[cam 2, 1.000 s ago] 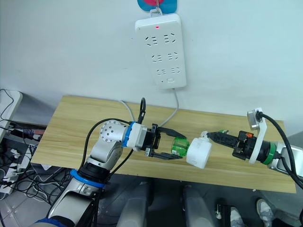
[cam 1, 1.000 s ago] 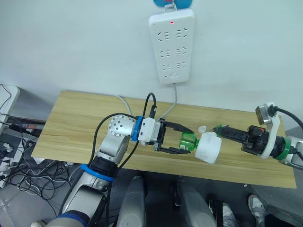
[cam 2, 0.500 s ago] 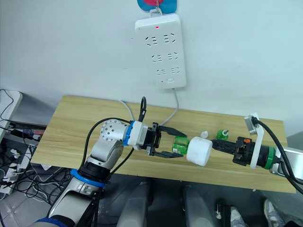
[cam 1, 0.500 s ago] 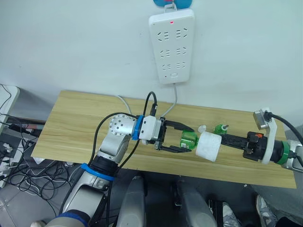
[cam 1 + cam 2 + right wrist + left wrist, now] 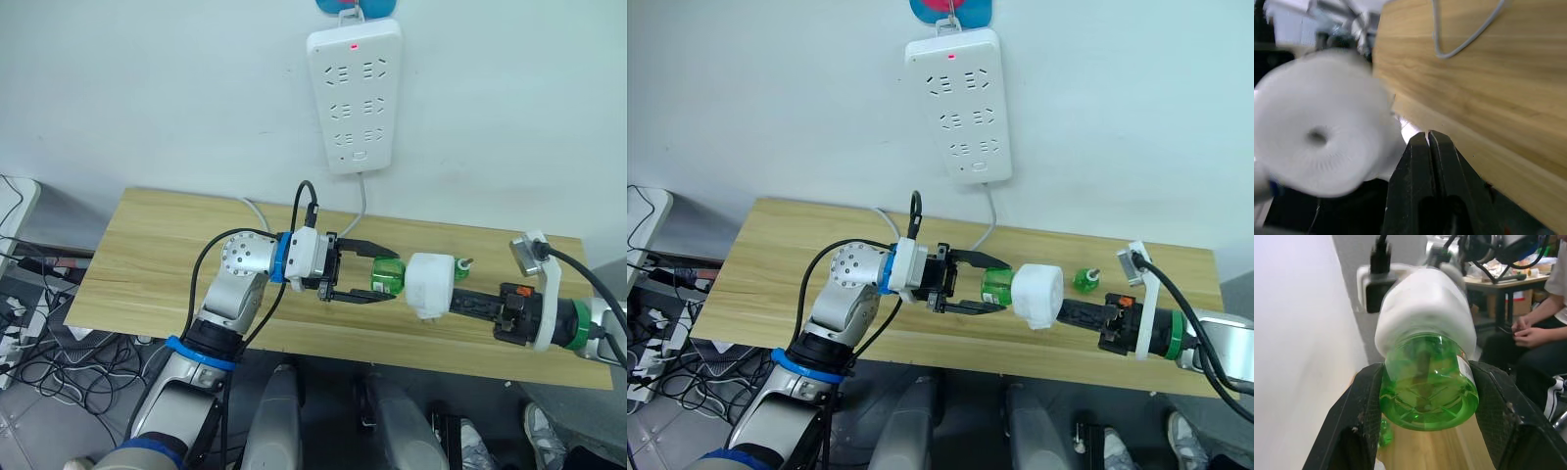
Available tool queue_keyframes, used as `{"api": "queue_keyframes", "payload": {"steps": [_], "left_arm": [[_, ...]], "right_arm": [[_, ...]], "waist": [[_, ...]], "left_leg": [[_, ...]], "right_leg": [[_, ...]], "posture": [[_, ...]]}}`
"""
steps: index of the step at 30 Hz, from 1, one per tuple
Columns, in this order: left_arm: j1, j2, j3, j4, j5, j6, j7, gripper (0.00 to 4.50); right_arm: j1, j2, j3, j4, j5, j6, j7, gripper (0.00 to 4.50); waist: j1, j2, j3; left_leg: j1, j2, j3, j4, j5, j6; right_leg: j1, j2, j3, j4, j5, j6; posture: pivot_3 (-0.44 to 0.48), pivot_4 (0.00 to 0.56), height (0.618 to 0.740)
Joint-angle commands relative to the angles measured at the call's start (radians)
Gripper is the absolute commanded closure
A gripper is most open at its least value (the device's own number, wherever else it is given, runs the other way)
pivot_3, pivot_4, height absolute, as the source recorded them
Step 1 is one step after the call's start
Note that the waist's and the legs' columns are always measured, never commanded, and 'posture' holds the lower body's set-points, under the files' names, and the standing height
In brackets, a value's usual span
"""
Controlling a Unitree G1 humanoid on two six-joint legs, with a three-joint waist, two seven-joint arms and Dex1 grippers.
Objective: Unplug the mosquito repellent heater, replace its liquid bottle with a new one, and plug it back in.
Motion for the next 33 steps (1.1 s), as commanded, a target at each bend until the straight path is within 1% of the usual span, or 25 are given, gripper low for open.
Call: {"api": "queue_keyframes", "payload": {"steps": [1, 9, 17, 20, 26, 33], "left_arm": [[-0.005, -0.007, -0.011, -0.022, 0.006, 0.002, 0.007, 2.18], [0.000, -0.006, -0.014, -0.022, 0.015, -0.005, 0.015, 2.18], [0.001, -0.010, -0.017, -0.013, 0.025, -0.016, 0.017, 2.18], [0.001, -0.014, -0.017, -0.012, 0.028, -0.017, 0.016, 2.18], [-0.001, -0.019, -0.018, -0.012, 0.027, -0.015, 0.012, 2.18], [0.007, -0.019, -0.022, -0.017, 0.022, -0.013, -0.004, 2.18]], "right_arm": [[0.018, -0.012, -0.009, -0.066, 0.028, -0.023, 0.054, 4.44], [0.006, -0.031, 0.009, -0.116, 0.028, -0.073, 0.097, 4.44], [0.011, -0.129, 0.022, -0.172, 0.028, -0.113, 0.230, 4.44], [-0.016, -0.147, 0.042, -0.180, 0.028, -0.140, 0.255, 4.44], [-0.128, -0.111, 0.090, -0.139, 0.028, -0.170, 0.199, 4.44], [-0.252, -0.030, 0.106, -0.047, 0.028, -0.126, 0.128, 4.44]], "waist": [[0.000, 0.000, 0.000], [0.000, 0.000, 0.000], [0.000, 0.000, 0.000], [0.000, 0.000, 0.000], [-0.001, 0.000, 0.000], [-0.001, 0.000, 0.000]], "left_leg": [[0.000, 0.000, 0.000, 0.000, 0.000, 0.000], [0.000, 0.000, 0.000, 0.000, 0.000, 0.000], [0.000, 0.000, 0.000, 0.000, 0.000, 0.000], [0.000, 0.000, 0.000, 0.000, 0.001, -0.001], [0.000, 0.000, 0.000, 0.000, 0.001, -0.001], [0.000, 0.000, 0.000, 0.000, 0.001, -0.001]], "right_leg": [[0.000, 0.000, 0.000, 0.000, 0.000, 0.000], [0.000, 0.000, 0.000, 0.000, 0.000, 0.000], [0.000, 0.000, 0.000, 0.000, 0.000, 0.000], [0.000, 0.000, 0.000, 0.000, 0.000, 0.000], [0.000, 0.000, -0.001, 0.000, 0.000, 0.000], [0.000, 0.000, -0.001, 0.000, 0.000, 0.000]], "posture": [[0.050, 0.394, 0.740], [0.049, 0.390, 0.740], [0.039, 0.383, 0.740], [0.035, 0.382, 0.740], [0.031, 0.382, 0.740], [0.017, 0.384, 0.740]]}}
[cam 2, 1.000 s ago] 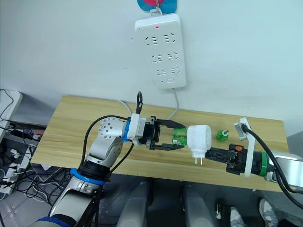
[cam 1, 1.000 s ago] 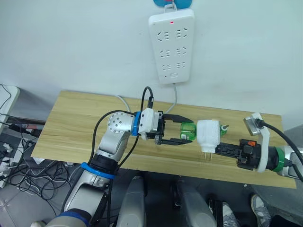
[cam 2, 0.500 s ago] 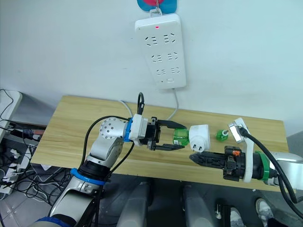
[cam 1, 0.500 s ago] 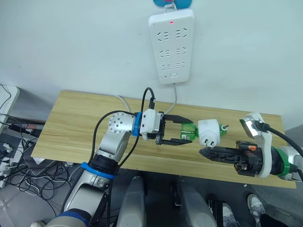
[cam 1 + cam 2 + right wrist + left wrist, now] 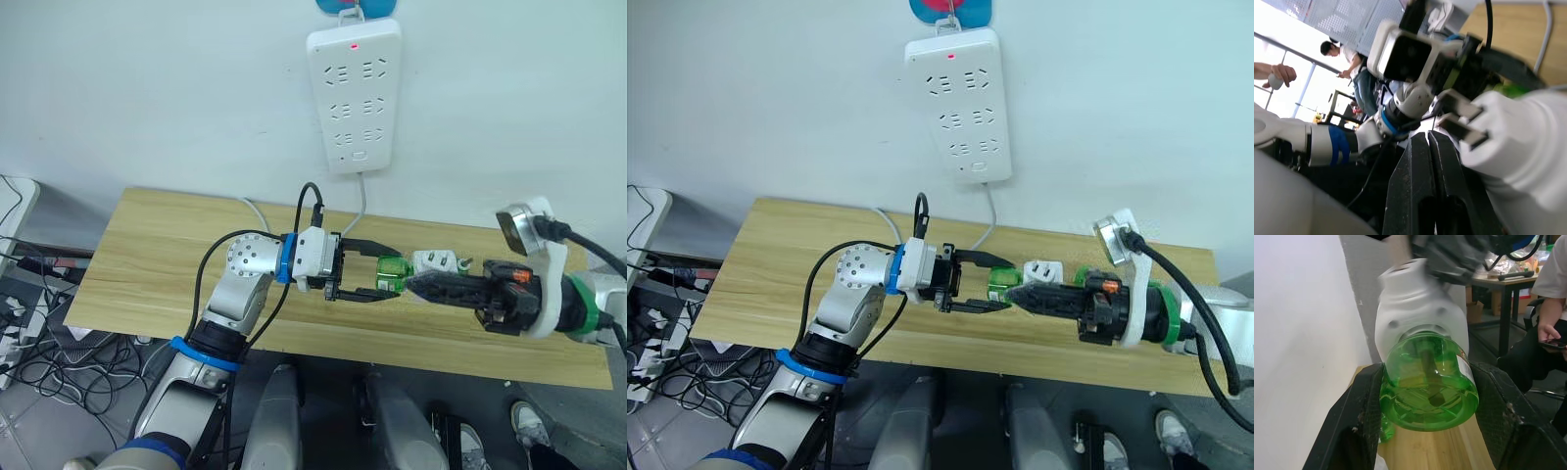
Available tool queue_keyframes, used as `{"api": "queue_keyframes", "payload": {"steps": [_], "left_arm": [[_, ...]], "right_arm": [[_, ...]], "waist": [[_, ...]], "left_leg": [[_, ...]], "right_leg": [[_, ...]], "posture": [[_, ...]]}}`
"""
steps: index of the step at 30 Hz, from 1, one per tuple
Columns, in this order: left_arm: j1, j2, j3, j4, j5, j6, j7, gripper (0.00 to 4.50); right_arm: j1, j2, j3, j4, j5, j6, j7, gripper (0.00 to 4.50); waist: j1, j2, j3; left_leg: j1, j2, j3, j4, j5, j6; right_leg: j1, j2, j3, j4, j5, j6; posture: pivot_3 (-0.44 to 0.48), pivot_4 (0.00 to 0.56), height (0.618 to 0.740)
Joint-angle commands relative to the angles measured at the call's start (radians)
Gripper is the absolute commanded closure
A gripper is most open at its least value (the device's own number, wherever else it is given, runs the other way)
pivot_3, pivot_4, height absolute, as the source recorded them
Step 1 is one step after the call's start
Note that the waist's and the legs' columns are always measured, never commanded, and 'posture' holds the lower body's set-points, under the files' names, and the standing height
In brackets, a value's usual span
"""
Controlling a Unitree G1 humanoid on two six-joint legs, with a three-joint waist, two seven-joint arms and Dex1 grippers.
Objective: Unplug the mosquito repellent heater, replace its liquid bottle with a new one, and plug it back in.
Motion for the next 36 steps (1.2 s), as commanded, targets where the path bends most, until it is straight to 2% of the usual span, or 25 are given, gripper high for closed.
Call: {"api": "queue_keyframes", "payload": {"steps": [1, 7, 13, 21, 28, 32, 36], "left_arm": [[0.005, -0.009, -0.012, -0.026, -0.016, -0.012, -0.012, 2.18], [0.006, -0.009, -0.015, -0.026, -0.020, -0.013, -0.021, 2.18], [0.009, -0.014, -0.010, -0.038, -0.033, 0.001, -0.025, 2.18], [0.010, -0.018, 0.011, -0.078, -0.073, 0.093, -0.007, 2.18], [-0.010, -0.032, 0.029, -0.113, -0.100, 0.206, 0.038, 2.18], [0.005, -0.018, 0.031, -0.114, -0.094, 0.199, 0.020, 2.18], [0.016, -0.012, 0.027, -0.119, -0.094, 0.193, 0.014, 2.18]], "right_arm": [[-0.046, 0.035, -0.005, 0.033, 0.025, 0.024, -0.052, 4.44], [-0.125, 0.126, -0.008, 0.132, 0.025, 0.065, -0.214, 4.44], [-0.138, 0.132, 0.006, 0.170, 0.025, 0.112, -0.297, 4.44], [-0.081, 0.117, 0.016, 0.125, 0.025, 0.110, -0.342, 4.44], [-0.052, 0.161, 0.017, 0.071, 0.025, 0.034, -0.414, 4.44], [-0.079, 0.196, -0.048, 0.105, 0.025, 0.059, -0.309, 4.44], [-0.116, 0.150, -0.102, 0.176, 0.025, 0.165, -0.153, 4.44]], "waist": [[0.000, 0.000, 0.000], [0.000, 0.000, 0.000], [0.000, 0.000, 0.000], [0.000, 0.000, 0.000], [-0.001, 0.000, 0.000], [0.000, 0.000, 0.000], [0.000, 0.000, 0.000]], "left_leg": [[0.000, 0.000, 0.000, 0.000, 0.000, 0.000], [0.000, 0.000, 0.000, 0.000, 0.000, 0.000], [0.000, 0.000, 0.000, -0.001, 0.000, 0.000], [0.000, 0.000, 0.000, -0.001, -0.001, 0.001], [0.000, 0.000, 0.000, -0.001, -0.001, 0.001], [0.000, 0.000, 0.000, -0.001, 0.000, 0.000], [0.000, 0.001, 0.000, -0.001, 0.000, 0.000]], "right_leg": [[0.000, 0.000, 0.000, 0.000, 0.000, 0.000], [0.000, 0.000, 0.000, 0.000, 0.000, 0.000], [-0.001, 0.000, 0.000, 0.000, 0.000, 0.000], [-0.001, 0.000, 0.000, 0.000, 0.000, 0.000], [-0.001, 0.000, 0.000, 0.000, 0.000, 0.000], [-0.001, 0.000, 0.000, 0.000, 0.000, 0.000], [-0.001, 0.000, 0.000, 0.000, 0.000, 0.000]], "posture": [[0.017, 0.384, 0.740], [0.016, 0.387, 0.740], [0.021, 0.388, 0.740], [0.025, 0.392, 0.740], [0.028, 0.388, 0.740], [0.023, 0.384, 0.740], [0.019, 0.380, 0.740]]}}
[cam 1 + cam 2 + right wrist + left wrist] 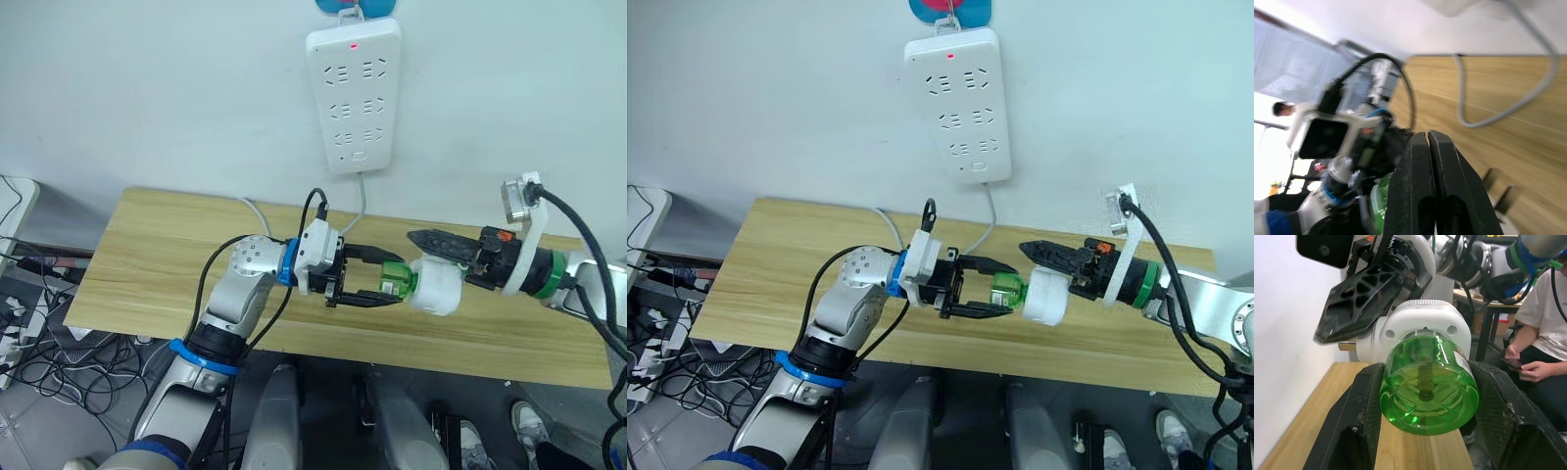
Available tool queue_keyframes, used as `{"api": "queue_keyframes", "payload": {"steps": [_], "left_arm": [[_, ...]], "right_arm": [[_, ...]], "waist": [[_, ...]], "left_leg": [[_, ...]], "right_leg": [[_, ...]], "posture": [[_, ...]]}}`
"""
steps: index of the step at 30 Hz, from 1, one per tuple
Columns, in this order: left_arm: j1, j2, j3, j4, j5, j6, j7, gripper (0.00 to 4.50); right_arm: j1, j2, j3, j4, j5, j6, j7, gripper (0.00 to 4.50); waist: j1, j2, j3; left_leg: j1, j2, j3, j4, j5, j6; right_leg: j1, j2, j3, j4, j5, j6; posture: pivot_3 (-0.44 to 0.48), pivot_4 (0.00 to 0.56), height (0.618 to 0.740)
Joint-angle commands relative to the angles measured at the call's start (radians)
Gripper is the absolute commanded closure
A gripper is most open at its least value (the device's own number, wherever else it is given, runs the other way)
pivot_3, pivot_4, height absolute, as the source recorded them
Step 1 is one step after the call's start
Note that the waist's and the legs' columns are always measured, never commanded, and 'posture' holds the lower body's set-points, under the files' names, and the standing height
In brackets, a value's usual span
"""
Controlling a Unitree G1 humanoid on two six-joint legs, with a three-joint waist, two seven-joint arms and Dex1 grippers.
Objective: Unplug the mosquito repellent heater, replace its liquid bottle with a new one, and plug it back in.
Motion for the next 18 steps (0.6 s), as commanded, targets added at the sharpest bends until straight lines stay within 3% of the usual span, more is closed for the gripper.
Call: {"api": "queue_keyframes", "payload": {"steps": [1, 5, 8, 13, 18], "left_arm": [[0.001, -0.010, 0.014, -0.051, -0.025, -0.023, 0.007, 2.18], [-0.004, -0.011, 0.012, -0.041, -0.023, -0.028, 0.013, 2.18], [-0.001, -0.006, 0.015, -0.043, -0.027, -0.028, 0.011, 2.18], [0.012, -0.006, 0.005, -0.066, -0.040, -0.031, -0.006, 2.18], [0.003, -0.007, 0.010, -0.068, -0.045, -0.020, -0.006, 2.18]], "right_arm": [[-0.018, -0.063, -0.063, 0.030, 0.017, 0.099, 0.145, 4.44], [-0.024, -0.142, -0.084, 0.064, 0.017, 0.163, 0.260, 4.44], [0.000, -0.177, -0.102, 0.075, 0.017, 0.165, 0.261, 4.44], [0.040, -0.113, -0.079, 0.051, 0.017, 0.089, 0.128, 4.44], [0.059, -0.083, -0.069, 0.029, 0.017, 0.076, 0.083, 4.44]], "waist": [[0.001, 0.000, 0.000], [0.001, 0.000, 0.000], [0.001, 0.000, 0.000], [0.000, 0.000, 0.000], [0.000, 0.000, 0.000]], "left_leg": [[0.000, 0.000, 0.000, 0.000, 0.000, 0.000], [0.000, 0.000, 0.000, 0.000, 0.000, 0.000], [0.000, 0.000, 0.000, 0.000, 0.000, 0.001], [0.000, 0.000, 0.000, 0.000, 0.000, 0.001], [0.000, 0.000, 0.001, 0.000, 0.000, 0.000]], "right_leg": [[0.000, 0.000, 0.000, 0.000, 0.000, 0.000], [0.000, 0.000, 0.000, 0.000, 0.000, 0.000], [0.000, 0.000, 0.000, 0.000, 0.000, 0.000], [0.000, 0.000, 0.000, 0.000, 0.000, 0.000], [0.000, 0.000, 0.000, 0.000, 0.000, 0.000]], "posture": [[0.019, 0.380, 0.740], [0.024, 0.376, 0.740], [0.017, 0.370, 0.740], [0.016, 0.369, 0.740], [0.022, 0.366, 0.740]]}}
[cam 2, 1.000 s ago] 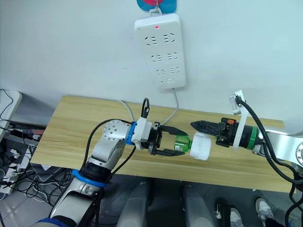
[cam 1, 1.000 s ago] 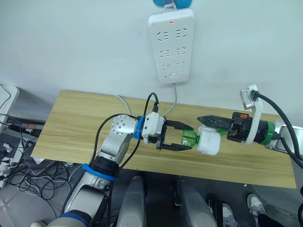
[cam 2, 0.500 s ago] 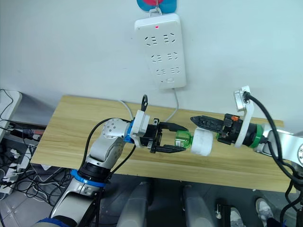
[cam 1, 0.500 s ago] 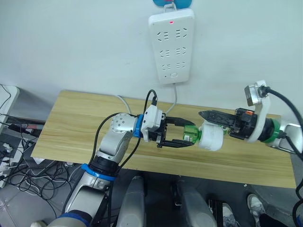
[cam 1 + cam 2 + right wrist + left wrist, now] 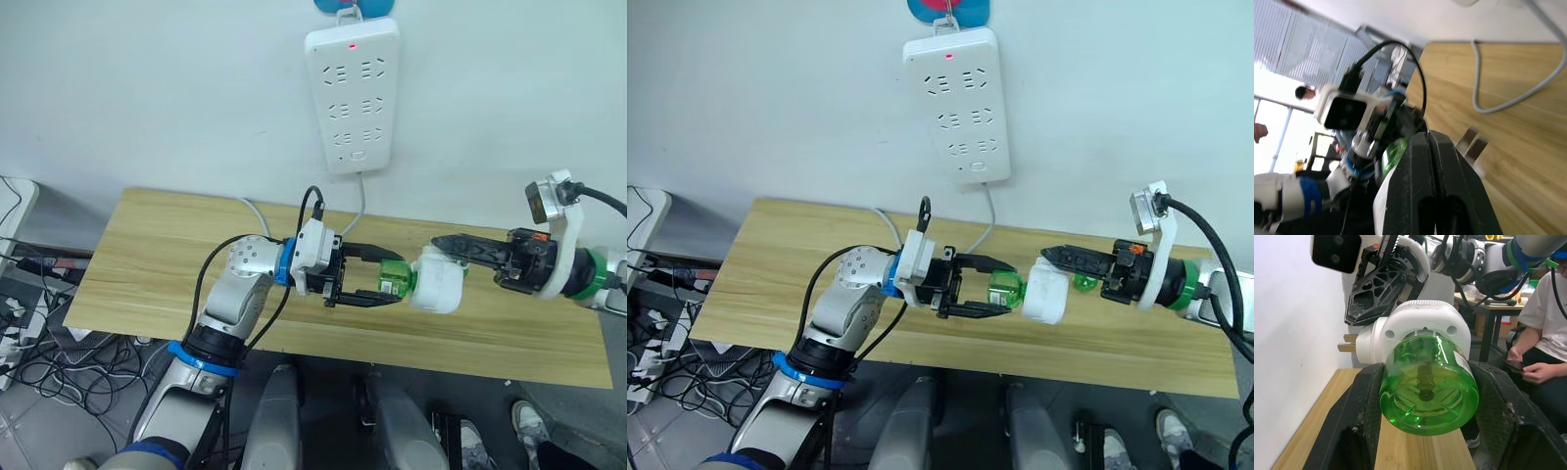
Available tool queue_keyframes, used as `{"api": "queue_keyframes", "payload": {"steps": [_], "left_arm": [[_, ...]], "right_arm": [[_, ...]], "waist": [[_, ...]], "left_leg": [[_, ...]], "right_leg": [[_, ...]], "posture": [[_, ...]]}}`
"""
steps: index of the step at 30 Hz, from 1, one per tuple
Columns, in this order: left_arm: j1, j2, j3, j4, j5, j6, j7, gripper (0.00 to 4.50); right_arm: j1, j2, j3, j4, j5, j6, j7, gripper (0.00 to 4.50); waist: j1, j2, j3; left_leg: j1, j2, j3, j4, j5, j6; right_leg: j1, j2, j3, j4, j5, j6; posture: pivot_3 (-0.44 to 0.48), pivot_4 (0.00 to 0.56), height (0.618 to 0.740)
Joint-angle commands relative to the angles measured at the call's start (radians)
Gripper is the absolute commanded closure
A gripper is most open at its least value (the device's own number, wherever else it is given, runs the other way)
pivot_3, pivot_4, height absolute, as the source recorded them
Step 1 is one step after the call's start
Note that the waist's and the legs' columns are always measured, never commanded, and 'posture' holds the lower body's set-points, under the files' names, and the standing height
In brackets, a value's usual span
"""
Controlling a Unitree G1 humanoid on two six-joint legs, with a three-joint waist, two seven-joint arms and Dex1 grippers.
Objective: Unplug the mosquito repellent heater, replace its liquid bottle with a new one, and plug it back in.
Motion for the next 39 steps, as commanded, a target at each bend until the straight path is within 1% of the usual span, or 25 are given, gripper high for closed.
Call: {"api": "queue_keyframes", "payload": {"steps": [1, 5, 11, 14, 17, 20, 23, 25, 26, 27, 28, 31, 32, 35, 39], "left_arm": [[-0.011, -0.011, 0.013, -0.053, -0.036, -0.001, 0.002, 2.18], [-0.023, -0.019, 0.019, -0.045, -0.034, 0.003, 0.014, 2.18], [-0.030, -0.032, 0.024, -0.042, -0.035, 0.010, 0.022, 2.18], [-0.027, -0.031, 0.024, -0.041, -0.033, 0.009, 0.019, 2.18], [-0.014, -0.024, 0.023, -0.041, -0.029, 0.001, 0.012, 2.18], [-0.005, -0.020, 0.022, -0.035, -0.017, -0.032, 0.002, 2.18], [-0.002, -0.022, 0.023, -0.021, -0.010, -0.072, -0.001, 2.18], [-0.004, -0.028, 0.025, -0.013, -0.010, -0.102, -0.001, 2.18], [-0.005, -0.033, 0.027, -0.008, -0.010, -0.116, 0.000, 2.18], [-0.007, -0.038, 0.030, -0.003, -0.010, -0.133, 0.001, 2.18], [-0.010, -0.043, 0.033, 0.003, -0.009, -0.150, 0.002, 2.18], [-0.021, -0.057, 0.040, 0.019, -0.008, -0.192, 0.002, 2.18], [-0.024, -0.059, 0.040, 0.025, -0.007, -0.200, 0.000, 2.18], [-0.035, -0.064, 0.042, 0.038, -0.009, -0.206, 0.000, 2.18], [-0.042, -0.064, 0.039, 0.038, -0.016, -0.204, -0.008, 2.18]], "right_arm": [[0.022, 0.007, 0.002, -0.043, 0.017, -0.010, -0.025, 4.44], [0.062, 0.000, 0.015, -0.103, 0.017, -0.014, -0.009, 4.44], [0.120, -0.017, 0.044, -0.176, 0.017, -0.059, -0.025, 4.44], [0.119, -0.028, 0.038, -0.174, 0.017, -0.072, -0.024, 4.44], [0.080, -0.058, 0.001, -0.106, 0.017, -0.048, 0.013, 4.44], [0.047, -0.083, -0.054, 0.008, 0.017, 0.029, 0.101, 3.93], [0.051, -0.150, -0.097, 0.112, 0.017, 0.148, 0.240, 2.93], [0.084, -0.189, -0.118, 0.148, 0.017, 0.196, 0.296, 2.16], [0.100, -0.197, -0.126, 0.172, 0.017, 0.213, 0.315, 1.89], [0.127, -0.199, -0.138, 0.190, 0.017, 0.225, 0.329, 1.47], [0.161, -0.200, -0.152, 0.199, 0.017, 0.235, 0.346, 1.18], [0.267, -0.175, -0.183, 0.170, 0.017, 0.232, 0.388, 0.12], [0.287, -0.168, -0.186, 0.157, 0.017, 0.225, 0.396, 0.05], [0.346, -0.085, -0.187, 0.074, 0.017, 0.154, 0.352, 0.05], [0.342, 0.000, -0.180, 0.019, 0.017, 0.093, 0.313, 0.05]], "waist": [[0.000, 0.000, 0.000], [0.000, 0.000, 0.000], [0.000, 0.000, 0.000], [0.000, 0.000, 0.000], [0.000, 0.000, 0.000], [0.000, 0.000, 0.000], [0.004, 0.000, 0.000], [0.004, 0.000, 0.000], [0.004, 0.000, 0.000], [0.004, 0.000, 0.000], [0.005, 0.000, 0.000], [0.004, 0.000, 0.000], [0.004, 0.000, 0.000], [0.000, 0.000, 0.000], [-0.002, 0.000, 0.000]], "left_leg": [[0.000, 0.000, 0.000, 0.000, 0.000, 0.000], [0.000, 0.000, 0.000, 0.000, 0.000, 0.000], [0.000, 0.000, 0.000, 0.000, 0.000, 0.000], [0.000, 0.000, 0.000, 0.000, 0.000, 0.000], [0.000, 0.000, 0.000, 0.000, 0.000, 0.000], [0.000, 0.000, 0.000, 0.000, 0.000, 0.000], [0.000, 0.000, 0.000, 0.000, 0.000, 0.000], [0.000, 0.000, 0.000, 0.000, 0.000, 0.000], [0.000, 0.000, 0.000, 0.000, 0.000, 0.000], [0.000, 0.000, 0.000, 0.000, 0.000, 0.000], [0.000, 0.000, 0.000, 0.000, 0.000, 0.000], [0.000, 0.000, 0.001, 0.000, 0.000, 0.001], [0.000, 0.000, 0.001, 0.000, -0.001, 0.001], [0.000, 0.000, 0.001, 0.001, -0.001, 0.001], [0.000, 0.000, 0.001, 0.001, -0.001, 0.001]], "right_leg": [[0.000, 0.000, 0.000, 0.000, 0.000, 0.000], [0.000, 0.000, 0.000, 0.000, 0.000, 0.000], [0.000, 0.000, 0.000, 0.000, 0.000, 0.000], [0.000, 0.000, 0.000, 0.000, 0.000, 0.000], [0.000, 0.000, 0.000, 0.000, 0.000, 0.000], [0.000, 0.000, 0.000, 0.000, 0.000, 0.000], [0.000, 0.000, 0.000, 0.000, 0.000, 0.000], [0.000, 0.000, 0.000, 0.000, 0.000, 0.000], [0.000, 0.000, 0.000, 0.000, 0.000, 0.000], [0.000, 0.000, -0.001, 0.000, 0.000, 0.000], [0.000, 0.000, -0.001, 0.000, 0.000, 0.000], [0.000, 0.000, 0.000, 0.000, 0.000, 0.000], [0.000, 0.000, 0.000, 0.000, 0.000, 0.000], [0.000, 0.000, 0.000, 0.000, 0.000, 0.000], [0.000, 0.000, 0.000, 0.000, 0.000, 0.000]], "posture": [[0.022, 0.366, 0.740], [0.023, 0.368, 0.740], [0.023, 0.372, 0.740], [0.023, 0.376, 0.740], [0.023, 0.376, 0.740], [0.023, 0.376, 0.740], [0.010, 0.373, 0.740], [0.010, 0.373, 0.740], [0.008, 0.373, 0.740], [0.008, 0.373, 0.740], [0.008, 0.373, 0.740], [0.009, 0.374, 0.740], [0.010, 0.377, 0.740], [0.012, 0.378, 0.740], [0.012, 0.378, 0.740]]}}
